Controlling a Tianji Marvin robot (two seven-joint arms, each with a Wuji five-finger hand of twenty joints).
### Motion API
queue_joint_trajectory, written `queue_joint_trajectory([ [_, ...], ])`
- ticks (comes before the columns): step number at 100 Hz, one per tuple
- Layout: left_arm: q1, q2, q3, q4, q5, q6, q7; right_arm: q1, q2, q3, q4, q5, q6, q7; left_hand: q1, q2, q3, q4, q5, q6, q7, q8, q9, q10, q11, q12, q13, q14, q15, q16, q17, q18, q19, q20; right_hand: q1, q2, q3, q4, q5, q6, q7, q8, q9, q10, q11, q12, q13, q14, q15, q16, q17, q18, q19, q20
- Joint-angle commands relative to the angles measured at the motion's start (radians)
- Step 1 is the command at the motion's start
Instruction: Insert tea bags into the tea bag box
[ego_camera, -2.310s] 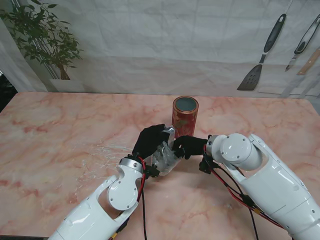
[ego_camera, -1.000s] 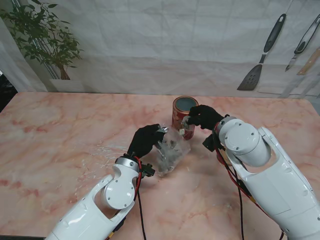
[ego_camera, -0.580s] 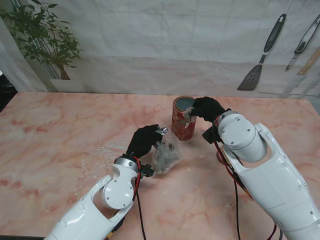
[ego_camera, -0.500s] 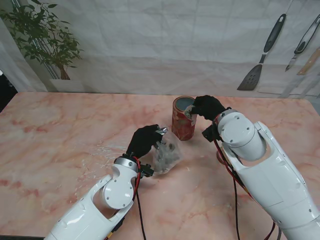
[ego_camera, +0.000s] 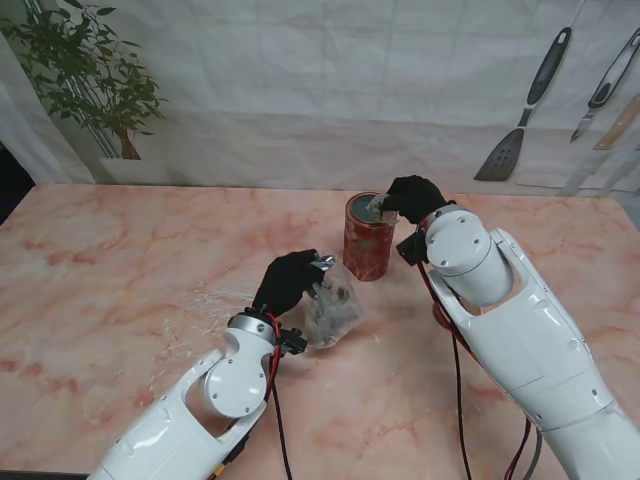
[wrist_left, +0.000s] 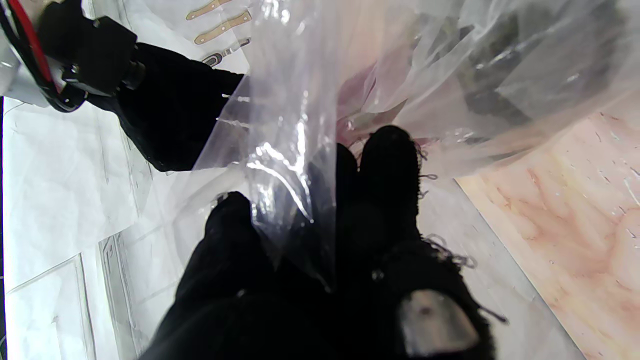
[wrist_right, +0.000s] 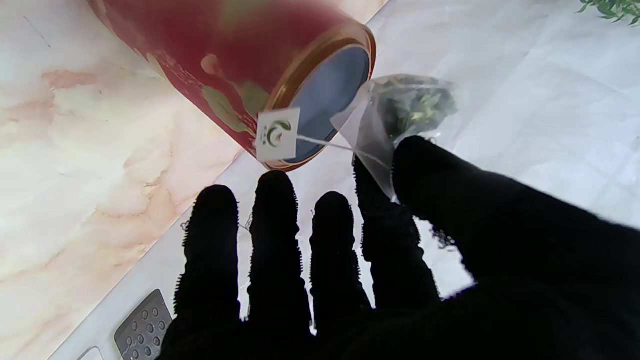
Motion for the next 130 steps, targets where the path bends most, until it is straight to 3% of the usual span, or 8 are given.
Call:
queue_joint_trajectory([
  [1,-0.002,-0.001,0.0,-0.003,-0.006,0.002,-0.015,0.015,-0.015,-0.004,0.013,0.009,0.0,0.003,0.08,0.056,0.002,0.035,0.0,0.119,0.071,0.019,-0.005,-0.021,-0.034,-0.02,0.151,0.173,0.171,-0.009,-0.15,0.071,0.172,-0.019,0.005,-0.015,0.067,-0.014,0.024,-0.066,0.021,-0.004,0.012,-0.015,0.003,-0.003,0.013,-0.004,0.025,-0.008,0.005,-0.014,0.028,0.01],
  [45,0.0,0.0,-0.004,0.001,-0.01,-0.003,-0.015,0.119,-0.067,-0.056,0.142,0.07,0.018,-0.088,0.08,0.056,0.001,0.035,0.0,0.118,0.072,0.02,-0.004,-0.021,-0.033,-0.02,0.153,0.173,0.172,-0.009,-0.15,0.071,0.172,-0.019,0.007,-0.02,0.067,-0.024,0.026,-0.066,0.018,-0.009,0.015,-0.018,0.003,-0.002,0.017,-0.005,0.026,-0.007,0.007,-0.015,0.026,0.01],
  [78,0.007,0.001,-0.01,-0.003,-0.005,-0.007,-0.013,0.171,-0.079,-0.09,0.23,0.051,0.046,-0.097,0.08,0.056,0.002,0.035,0.0,0.121,0.071,0.019,-0.006,-0.021,-0.033,-0.02,0.15,0.174,0.172,-0.008,-0.15,0.072,0.172,-0.019,0.012,-0.016,0.044,-0.049,0.026,-0.084,0.0,-0.037,0.026,-0.027,0.0,-0.003,0.03,-0.011,0.029,-0.007,0.015,-0.018,0.027,0.01],
  [94,0.006,0.002,-0.009,-0.002,-0.007,-0.007,-0.016,0.185,-0.081,-0.099,0.251,0.025,0.09,-0.097,0.08,0.056,0.002,0.035,0.0,0.119,0.071,0.02,-0.005,-0.021,-0.033,-0.02,0.151,0.174,0.172,-0.008,-0.15,0.072,0.172,-0.019,0.009,-0.021,0.017,-0.068,0.039,-0.109,-0.026,-0.107,0.04,-0.035,-0.003,-0.005,0.045,-0.015,0.033,-0.006,0.025,-0.016,0.028,0.01],
  [103,0.005,0.001,-0.008,-0.002,-0.006,-0.008,-0.015,0.189,-0.081,-0.104,0.255,0.012,0.113,-0.095,0.08,0.056,0.002,0.035,0.0,0.12,0.071,0.02,-0.005,-0.021,-0.033,-0.02,0.151,0.174,0.172,-0.008,-0.15,0.072,0.172,-0.019,-0.008,-0.023,-0.013,-0.091,0.037,-0.119,-0.047,-0.209,0.041,-0.04,-0.009,-0.009,0.053,-0.018,0.036,-0.004,0.032,-0.016,0.031,0.01],
  [113,0.004,0.001,-0.008,-0.002,-0.005,-0.008,-0.015,0.193,-0.069,-0.113,0.25,-0.007,0.129,-0.062,0.078,0.057,0.001,0.035,0.0,0.117,0.072,0.02,-0.004,-0.025,-0.032,-0.02,0.152,0.173,0.172,-0.008,-0.15,0.072,0.172,-0.019,-0.126,-0.058,-0.029,-0.096,-0.022,-0.114,-0.063,-0.252,0.007,-0.033,-0.013,-0.012,0.033,-0.019,0.034,0.001,0.017,-0.02,0.022,0.006],
  [124,0.004,0.001,-0.008,-0.003,-0.004,-0.005,-0.014,0.2,-0.049,-0.129,0.239,-0.038,0.144,-0.011,0.079,0.056,0.001,0.035,0.0,0.118,0.072,0.02,-0.004,-0.021,-0.033,-0.02,0.153,0.173,0.172,-0.009,-0.15,0.072,0.172,-0.019,-0.239,-0.049,-0.064,-0.074,-0.018,-0.087,-0.15,-0.185,-0.009,-0.021,-0.02,-0.012,0.019,-0.013,0.03,0.012,0.007,-0.016,0.013,0.009],
  [130,0.005,0.001,-0.009,-0.004,-0.005,-0.004,-0.014,0.203,-0.043,-0.134,0.232,-0.048,0.155,0.007,0.08,0.055,0.002,0.035,0.0,0.12,0.072,0.02,-0.004,-0.021,-0.032,-0.02,0.152,0.174,0.172,-0.009,-0.15,0.072,0.172,-0.019,-0.274,-0.033,-0.1,-0.009,-0.016,-0.07,-0.226,-0.057,-0.022,-0.016,-0.028,-0.007,0.009,-0.008,0.028,0.015,-0.001,-0.012,0.005,0.012],
])
